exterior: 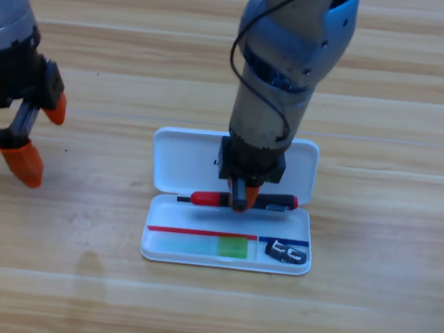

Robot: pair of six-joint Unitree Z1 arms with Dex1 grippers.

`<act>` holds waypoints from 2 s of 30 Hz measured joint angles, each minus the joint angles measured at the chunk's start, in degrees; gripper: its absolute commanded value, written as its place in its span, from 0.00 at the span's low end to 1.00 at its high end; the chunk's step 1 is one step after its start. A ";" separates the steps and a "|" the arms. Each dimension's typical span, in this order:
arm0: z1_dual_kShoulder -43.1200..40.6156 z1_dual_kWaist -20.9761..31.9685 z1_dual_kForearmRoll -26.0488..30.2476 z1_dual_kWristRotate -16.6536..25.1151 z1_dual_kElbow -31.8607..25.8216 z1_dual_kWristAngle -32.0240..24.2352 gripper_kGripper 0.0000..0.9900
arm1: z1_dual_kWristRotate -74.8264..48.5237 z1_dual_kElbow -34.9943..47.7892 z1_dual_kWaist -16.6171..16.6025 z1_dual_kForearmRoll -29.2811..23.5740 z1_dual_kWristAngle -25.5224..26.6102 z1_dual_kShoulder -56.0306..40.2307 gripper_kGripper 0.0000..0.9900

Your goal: Clean up eraser and pencils

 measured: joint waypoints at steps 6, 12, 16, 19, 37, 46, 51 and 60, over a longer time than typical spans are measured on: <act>0.00 0.07 -0.96 0.17 1.55 -0.34 1.00 | 0.39 -0.02 0.53 0.03 -0.03 1.34 0.00; 0.00 0.07 -1.25 0.17 1.60 -0.72 1.00 | 0.66 -0.06 0.80 0.04 -0.56 1.34 0.00; 0.00 0.07 -1.25 0.17 1.60 -0.77 1.00 | 1.04 -0.06 0.86 0.05 -0.96 1.33 0.94; 0.00 0.07 -1.25 0.17 1.60 -0.78 1.00 | 2.10 -0.06 0.87 0.05 -1.09 1.33 1.00; 0.02 0.82 -3.13 0.17 0.46 -2.74 1.00 | 5.15 14.49 1.71 0.68 7.09 -27.00 1.00; 4.93 9.29 -8.82 0.17 -12.96 -12.40 0.47 | 12.95 22.75 4.20 -1.62 12.44 -38.42 1.00; 14.97 13.16 -7.78 1.60 -24.08 -21.76 0.00 | 15.85 23.11 4.58 -3.15 14.68 -38.41 1.00; 29.87 14.63 -5.22 3.13 -28.63 -39.66 0.00 | 18.05 24.79 4.87 -5.79 16.97 -38.42 1.00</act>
